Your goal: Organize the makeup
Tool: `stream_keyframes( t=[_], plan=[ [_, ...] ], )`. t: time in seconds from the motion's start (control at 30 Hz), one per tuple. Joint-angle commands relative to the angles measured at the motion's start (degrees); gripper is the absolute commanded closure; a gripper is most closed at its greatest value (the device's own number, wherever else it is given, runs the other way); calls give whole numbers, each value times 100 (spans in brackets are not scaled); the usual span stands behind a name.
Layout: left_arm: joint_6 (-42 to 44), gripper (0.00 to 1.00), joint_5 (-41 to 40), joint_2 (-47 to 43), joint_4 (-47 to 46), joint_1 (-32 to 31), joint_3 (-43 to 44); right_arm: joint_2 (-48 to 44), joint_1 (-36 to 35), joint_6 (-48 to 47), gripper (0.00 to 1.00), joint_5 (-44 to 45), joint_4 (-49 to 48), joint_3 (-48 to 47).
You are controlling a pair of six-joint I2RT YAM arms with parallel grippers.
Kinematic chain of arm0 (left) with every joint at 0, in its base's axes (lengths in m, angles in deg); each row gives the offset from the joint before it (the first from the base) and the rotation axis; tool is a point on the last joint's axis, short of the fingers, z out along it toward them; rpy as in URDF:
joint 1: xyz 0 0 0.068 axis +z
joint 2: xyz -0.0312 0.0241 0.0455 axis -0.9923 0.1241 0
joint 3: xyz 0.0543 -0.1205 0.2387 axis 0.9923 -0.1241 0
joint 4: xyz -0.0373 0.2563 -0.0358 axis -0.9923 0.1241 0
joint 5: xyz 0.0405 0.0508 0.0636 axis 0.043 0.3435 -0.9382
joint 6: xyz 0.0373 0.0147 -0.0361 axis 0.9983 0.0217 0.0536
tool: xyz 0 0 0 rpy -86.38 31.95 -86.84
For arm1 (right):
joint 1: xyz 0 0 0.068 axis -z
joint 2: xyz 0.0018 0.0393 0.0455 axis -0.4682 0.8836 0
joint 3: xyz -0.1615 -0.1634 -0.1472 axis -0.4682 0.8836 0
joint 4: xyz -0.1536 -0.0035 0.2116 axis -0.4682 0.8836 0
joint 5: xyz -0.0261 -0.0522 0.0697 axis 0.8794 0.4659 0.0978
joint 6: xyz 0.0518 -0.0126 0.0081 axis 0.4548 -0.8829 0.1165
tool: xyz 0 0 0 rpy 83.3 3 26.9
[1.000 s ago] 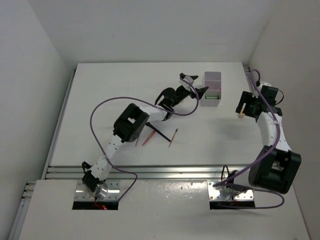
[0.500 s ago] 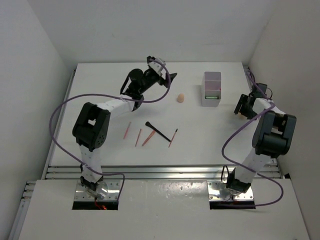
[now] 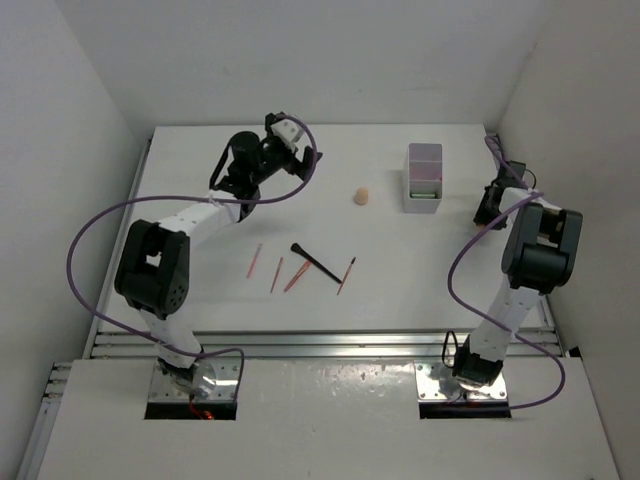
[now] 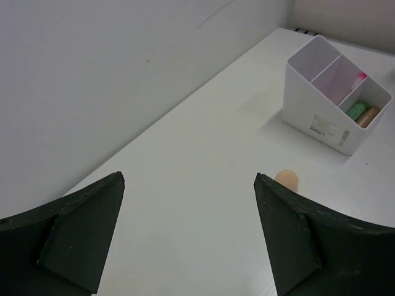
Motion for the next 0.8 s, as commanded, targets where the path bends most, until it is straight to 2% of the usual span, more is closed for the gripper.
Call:
stream_keyframes(
  t=[0.0, 0.03, 0.07, 0.13, 0.3, 0.37, 0.53, 0.63, 0.73, 0.77],
  plan=[
    [97, 8, 122, -259, 171, 217, -42, 129, -9, 0, 73, -109, -455, -315],
    [97, 8, 175, -259, 224, 356, -42, 138, -9, 9, 78, -118, -437, -341],
    [36, 8, 175, -259, 224, 409, -42, 121, -9, 26, 87, -101, -454, -333],
    [-25, 8, 175, -259, 224, 480, -42, -115, -26, -69, 92, -179, -489, -324],
    [-26, 6, 175, -400, 40, 586, -525, -669, -491, -851, 97, -697, -639, -893],
    [35, 6, 175, -453, -22, 638, -596, -820, -702, -896, 97, -1049, -876, -1096],
    [36, 6, 237, -401, 171, 770, -605, -812, -1290, -230, 97, -1155, -1816, -1404],
    [-17, 6, 237, -400, 171, 893, -605, -365, -1537, 489, 97, -997, -2184, -1660],
    [-69, 6, 237, -400, 171, 964, -605, -206, -1775, 1343, 99, -234, -2931, -1546],
    [-70, 6, 237, -400, 224, 964, -605, -161, -1827, 1623, 100, 290, -3238, -1441]
  ],
)
